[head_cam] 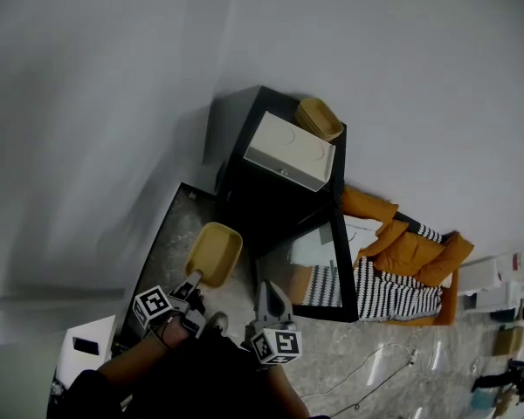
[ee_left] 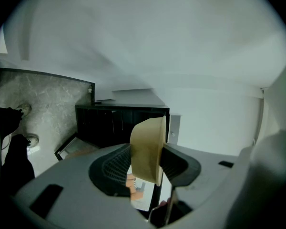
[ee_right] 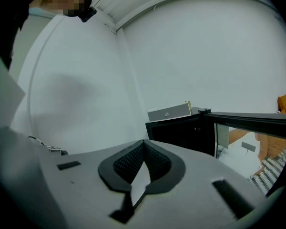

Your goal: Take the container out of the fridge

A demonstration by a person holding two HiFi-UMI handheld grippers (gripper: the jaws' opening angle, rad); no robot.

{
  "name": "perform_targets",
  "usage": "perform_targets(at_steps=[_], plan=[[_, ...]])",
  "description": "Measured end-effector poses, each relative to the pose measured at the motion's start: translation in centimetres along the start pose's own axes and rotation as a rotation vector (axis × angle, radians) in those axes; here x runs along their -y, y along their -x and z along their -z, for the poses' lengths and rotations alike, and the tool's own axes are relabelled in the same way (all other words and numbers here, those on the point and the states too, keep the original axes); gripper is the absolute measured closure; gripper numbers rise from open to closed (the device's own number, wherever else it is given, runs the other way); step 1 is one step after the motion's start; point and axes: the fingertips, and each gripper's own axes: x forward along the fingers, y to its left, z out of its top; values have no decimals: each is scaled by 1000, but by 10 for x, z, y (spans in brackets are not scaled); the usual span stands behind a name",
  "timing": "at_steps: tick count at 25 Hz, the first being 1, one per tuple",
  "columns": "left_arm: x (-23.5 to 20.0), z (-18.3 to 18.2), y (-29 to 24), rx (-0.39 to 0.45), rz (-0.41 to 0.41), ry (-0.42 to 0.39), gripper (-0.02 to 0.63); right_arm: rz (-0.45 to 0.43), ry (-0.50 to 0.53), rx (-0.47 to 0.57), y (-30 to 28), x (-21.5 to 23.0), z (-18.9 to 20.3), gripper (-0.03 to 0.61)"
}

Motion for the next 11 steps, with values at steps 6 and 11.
perform_targets(at_steps=[6, 11], plan=[[0, 1, -1, 2, 2, 5, 438, -7, 3, 1, -1, 1, -1, 578], [-2, -1, -4, 5, 0, 11, 437, -10, 5, -5, -3, 2, 1, 578]])
